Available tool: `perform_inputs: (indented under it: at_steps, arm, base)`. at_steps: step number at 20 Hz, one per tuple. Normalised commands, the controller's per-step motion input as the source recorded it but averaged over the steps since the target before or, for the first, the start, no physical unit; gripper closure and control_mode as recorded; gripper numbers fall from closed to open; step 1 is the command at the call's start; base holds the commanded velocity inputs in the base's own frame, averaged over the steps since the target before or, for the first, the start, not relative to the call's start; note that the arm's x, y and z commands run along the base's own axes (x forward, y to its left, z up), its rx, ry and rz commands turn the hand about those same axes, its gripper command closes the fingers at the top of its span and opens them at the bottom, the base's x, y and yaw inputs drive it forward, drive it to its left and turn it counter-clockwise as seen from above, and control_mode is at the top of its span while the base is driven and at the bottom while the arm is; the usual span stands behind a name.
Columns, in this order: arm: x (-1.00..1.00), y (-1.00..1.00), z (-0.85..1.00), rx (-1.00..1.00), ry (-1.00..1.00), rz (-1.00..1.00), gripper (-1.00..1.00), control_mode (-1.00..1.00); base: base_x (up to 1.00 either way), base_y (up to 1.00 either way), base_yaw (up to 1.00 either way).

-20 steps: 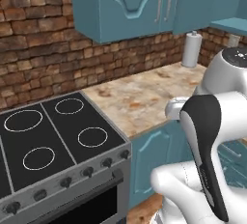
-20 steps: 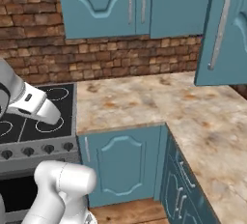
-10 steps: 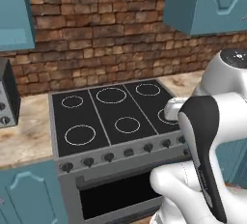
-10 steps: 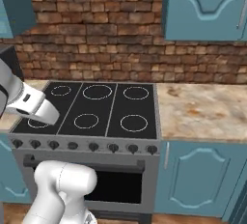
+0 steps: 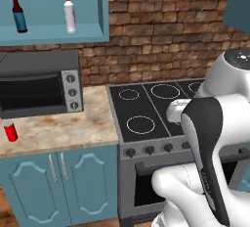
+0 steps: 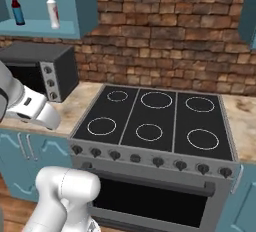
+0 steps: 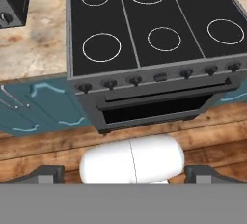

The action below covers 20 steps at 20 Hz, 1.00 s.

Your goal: Sort all alcoholic drinks to one cabinet, and non-alcoholic drinks to the other.

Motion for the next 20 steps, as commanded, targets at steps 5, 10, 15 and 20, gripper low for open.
perform_inputs:
  at_steps: [5,10,15,20]
  arm:
    - [0.00,0.00,0.00,0.00,0.00,0.00,-1.00,1.00]
    - [0.00,0.00,0.00,0.00,0.00,0.00,-1.00,1.00]
    - [0.00,0.00,0.00,0.00,0.00,0.00,-1.00,1.00]
    - [0.00,0.00,0.00,0.00,0.00,0.00,-1.00,1.00]
  base:
    - [0.24,0.88,0.01]
    - [0.35,0.86,0.00]
    - [0.54,0.76,0.00]
    - [0.67,0.49,0.00]
